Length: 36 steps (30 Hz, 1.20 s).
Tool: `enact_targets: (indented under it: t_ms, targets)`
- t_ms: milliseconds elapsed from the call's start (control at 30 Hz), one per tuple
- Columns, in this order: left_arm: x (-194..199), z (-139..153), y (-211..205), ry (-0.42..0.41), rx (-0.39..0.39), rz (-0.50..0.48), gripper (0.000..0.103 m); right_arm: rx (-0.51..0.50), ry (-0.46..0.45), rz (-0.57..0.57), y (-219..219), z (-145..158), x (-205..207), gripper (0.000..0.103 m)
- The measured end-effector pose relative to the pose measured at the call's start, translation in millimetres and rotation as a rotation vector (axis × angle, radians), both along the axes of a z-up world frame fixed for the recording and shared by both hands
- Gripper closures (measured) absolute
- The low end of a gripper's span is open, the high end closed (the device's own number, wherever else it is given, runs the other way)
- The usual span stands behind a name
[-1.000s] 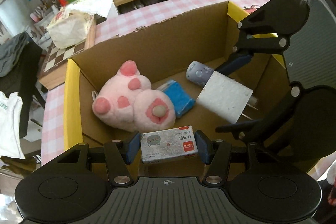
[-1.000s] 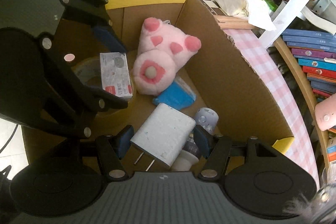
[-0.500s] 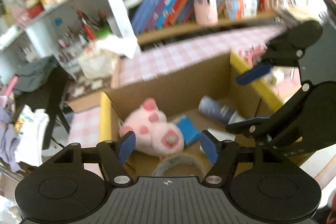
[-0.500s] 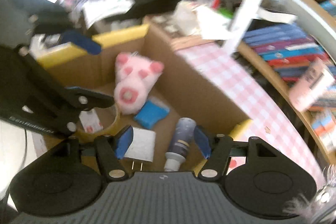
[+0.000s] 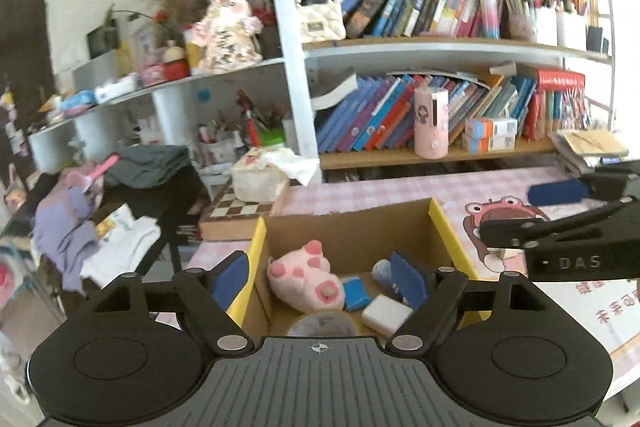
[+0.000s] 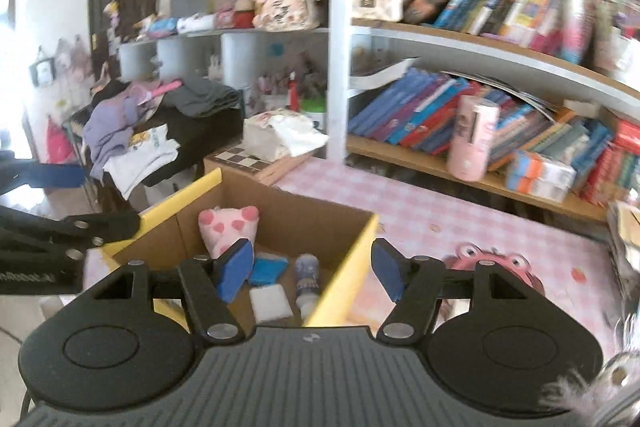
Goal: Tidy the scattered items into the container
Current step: 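Lower the charger into the box and open the right tool while the left tool releases the card inside, then withdraw both tools from the box toward the two white chargers on the mat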
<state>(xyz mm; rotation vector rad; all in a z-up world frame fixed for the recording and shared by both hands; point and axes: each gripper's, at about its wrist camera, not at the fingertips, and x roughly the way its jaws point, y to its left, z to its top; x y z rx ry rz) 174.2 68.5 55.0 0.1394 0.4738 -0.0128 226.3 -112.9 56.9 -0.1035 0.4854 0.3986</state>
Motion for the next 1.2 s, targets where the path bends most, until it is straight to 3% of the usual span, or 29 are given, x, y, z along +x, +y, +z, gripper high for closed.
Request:
enact_targets:
  t_ms: [367, 567, 767, 1133, 1200]
  targets:
    - [-87.2, -16.6, -10.2, 0.014, -0.018, 0.024, 0.022, -0.036, 0.013, -0.089, -17.7, -25.0, -106.5, 0.039]
    - [-116.1, -31.5, -22.1, 0.049, -0.067, 0.040, 0.022, -0.052, 0.079, -0.193, -31.7, -44.1, -150.1, 0.039]
    - [-137.9, -47.2, -35.1, 0.078, -0.071, 0.023, 0.022, -0.061, 0.108, -0.252, -42.9, -53.0, -171.9, 0.038]
    - [-142.0, -65.5, -59.6, 0.175, -0.073, -0.049, 0.021, -0.072, 0.166, -0.320, -65.8, -60.1, -190.4, 0.030]
    - [-140.7, -67.1, -64.4, 0.196, -0.063, -0.064, 0.017, -0.069, 0.174, -0.332, -68.8, -60.0, -189.5, 0.030]
